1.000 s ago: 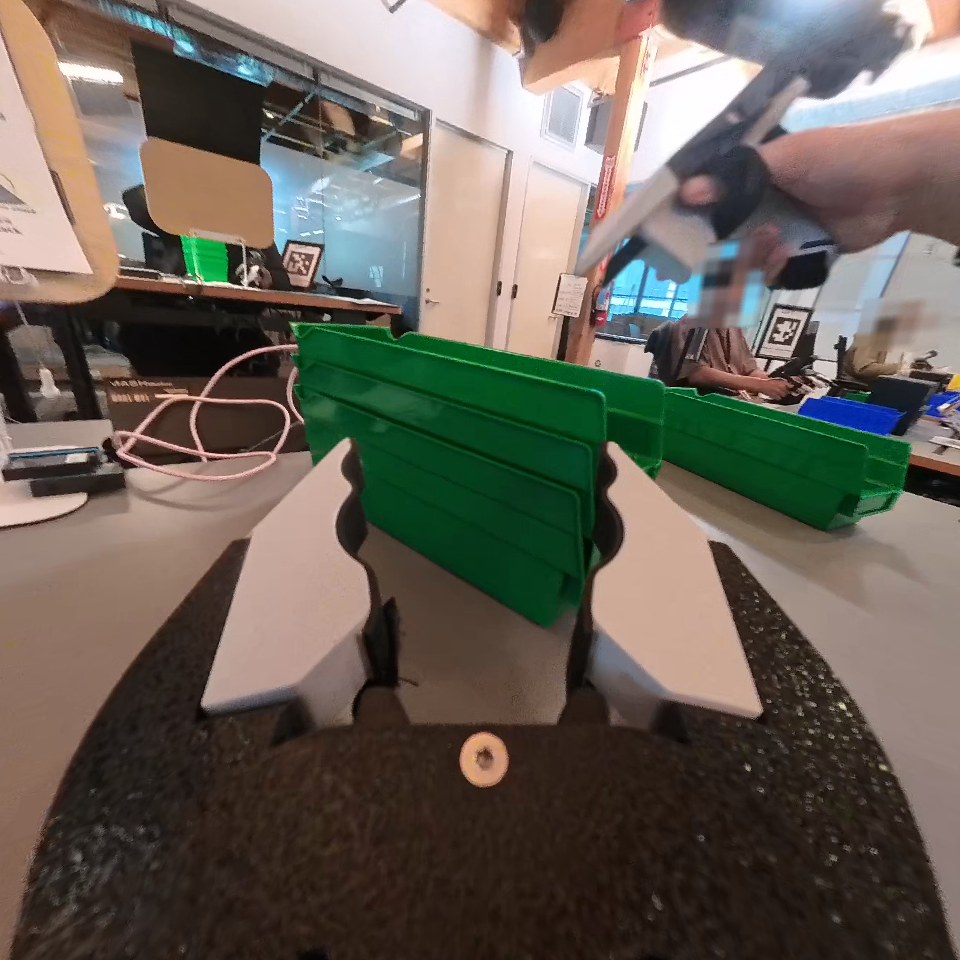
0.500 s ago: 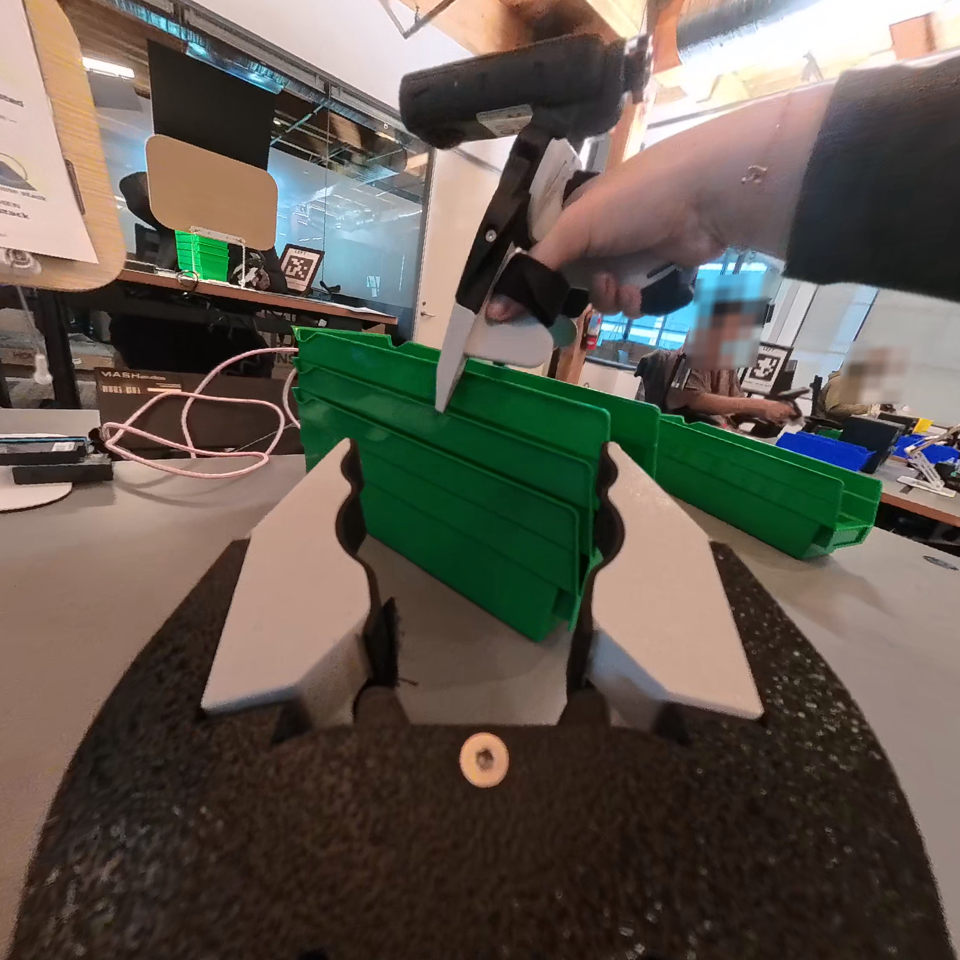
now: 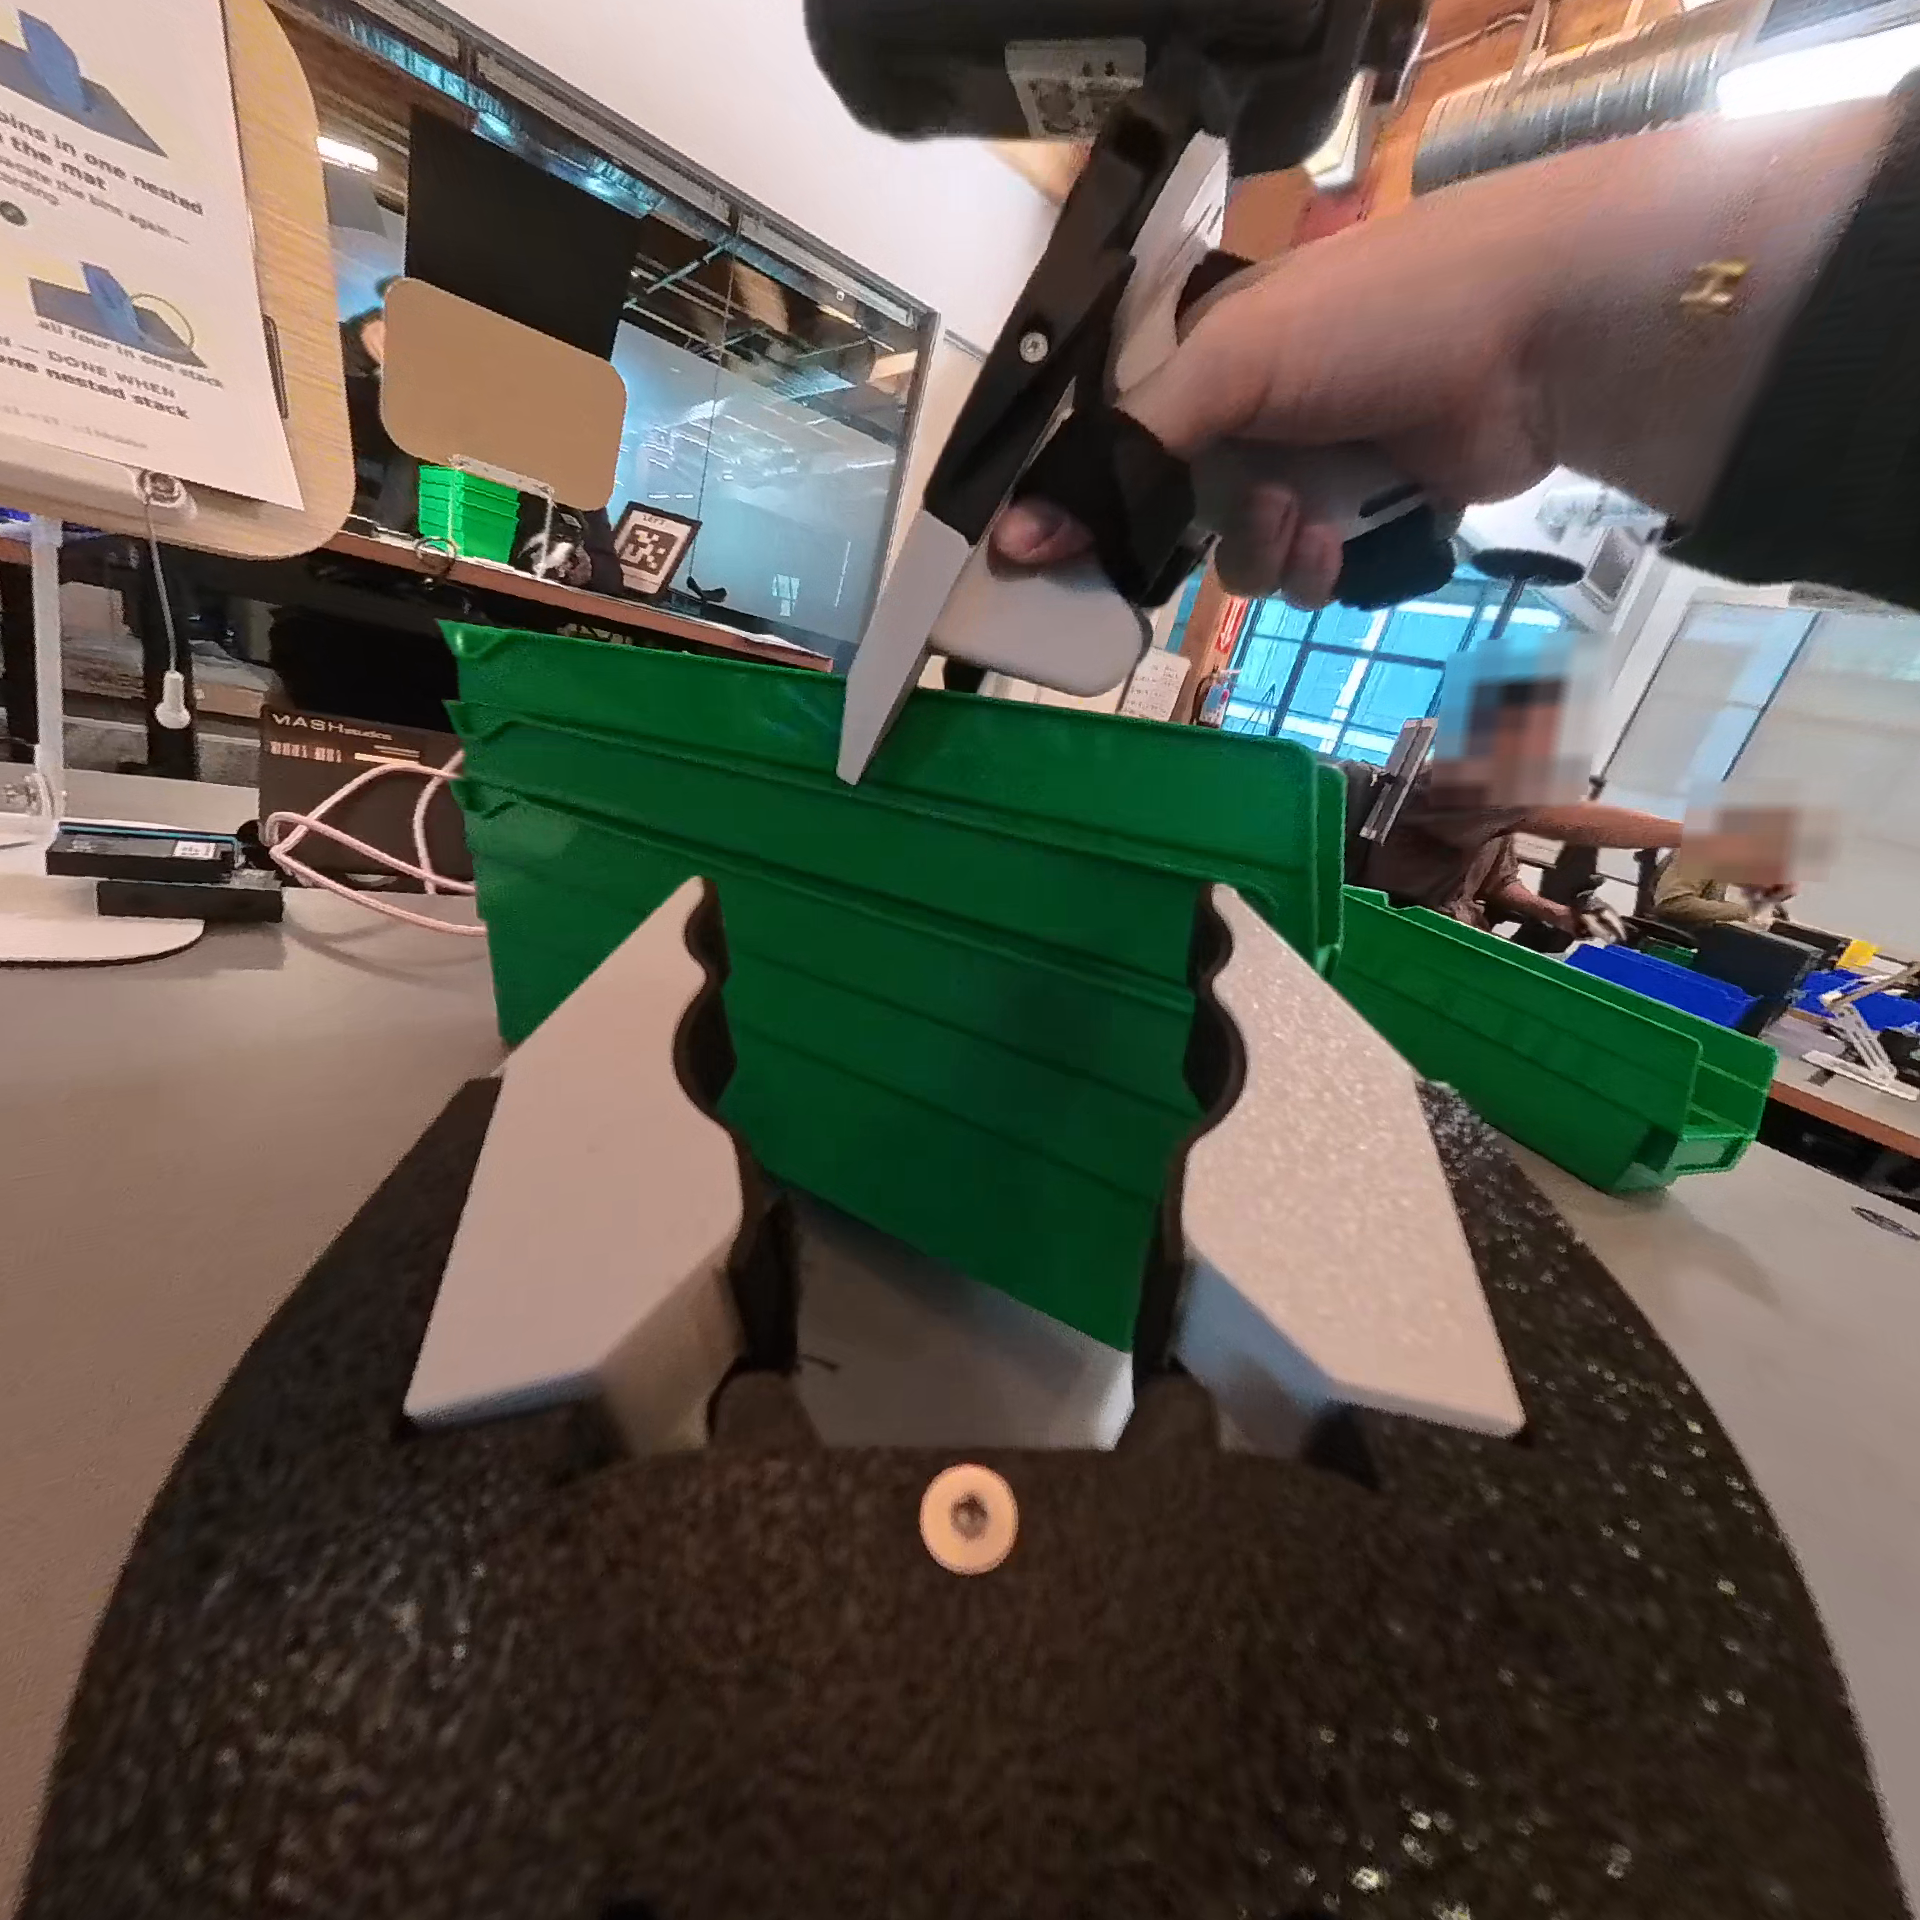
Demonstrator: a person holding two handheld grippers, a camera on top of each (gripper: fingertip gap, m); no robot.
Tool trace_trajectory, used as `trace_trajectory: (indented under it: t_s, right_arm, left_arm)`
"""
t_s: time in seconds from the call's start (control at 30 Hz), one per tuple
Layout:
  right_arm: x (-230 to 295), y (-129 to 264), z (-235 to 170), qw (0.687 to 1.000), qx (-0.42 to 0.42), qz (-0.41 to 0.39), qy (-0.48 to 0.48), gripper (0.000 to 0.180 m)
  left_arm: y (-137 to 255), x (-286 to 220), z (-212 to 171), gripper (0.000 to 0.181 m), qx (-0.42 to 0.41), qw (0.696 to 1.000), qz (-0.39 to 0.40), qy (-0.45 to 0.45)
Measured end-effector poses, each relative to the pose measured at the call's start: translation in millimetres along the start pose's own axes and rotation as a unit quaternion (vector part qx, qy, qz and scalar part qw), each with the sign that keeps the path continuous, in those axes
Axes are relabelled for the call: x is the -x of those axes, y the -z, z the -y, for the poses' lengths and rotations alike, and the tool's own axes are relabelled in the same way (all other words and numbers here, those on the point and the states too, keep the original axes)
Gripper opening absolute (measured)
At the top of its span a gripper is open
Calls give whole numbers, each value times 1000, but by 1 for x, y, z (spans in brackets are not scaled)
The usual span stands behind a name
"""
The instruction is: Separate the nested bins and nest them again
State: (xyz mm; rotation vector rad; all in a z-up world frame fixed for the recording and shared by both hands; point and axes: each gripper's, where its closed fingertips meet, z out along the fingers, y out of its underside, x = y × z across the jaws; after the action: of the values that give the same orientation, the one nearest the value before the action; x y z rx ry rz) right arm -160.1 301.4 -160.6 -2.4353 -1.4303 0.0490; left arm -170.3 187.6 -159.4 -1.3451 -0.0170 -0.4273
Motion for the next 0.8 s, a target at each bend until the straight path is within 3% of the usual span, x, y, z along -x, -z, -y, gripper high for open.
trace_trajectory:
  t_s: [0.43, 0.63, 0.8]
  right_arm:
    - [1, 18, 10, 998, -50, 31, -14, 101]
    - [-12, 67, 22, 994, -103, 25, -16, 99]
    - [-63, 121, 7, 986, -158, 5, -58, 99]
  left_arm:
    - [-2, 0, -4, 88, 10, 1000, -1, 3]
    - [-2, 0, -4, 88, 10, 1000, -1, 6]
    - [-1, 1, -3, 89, 6, 1000, -2, 11]
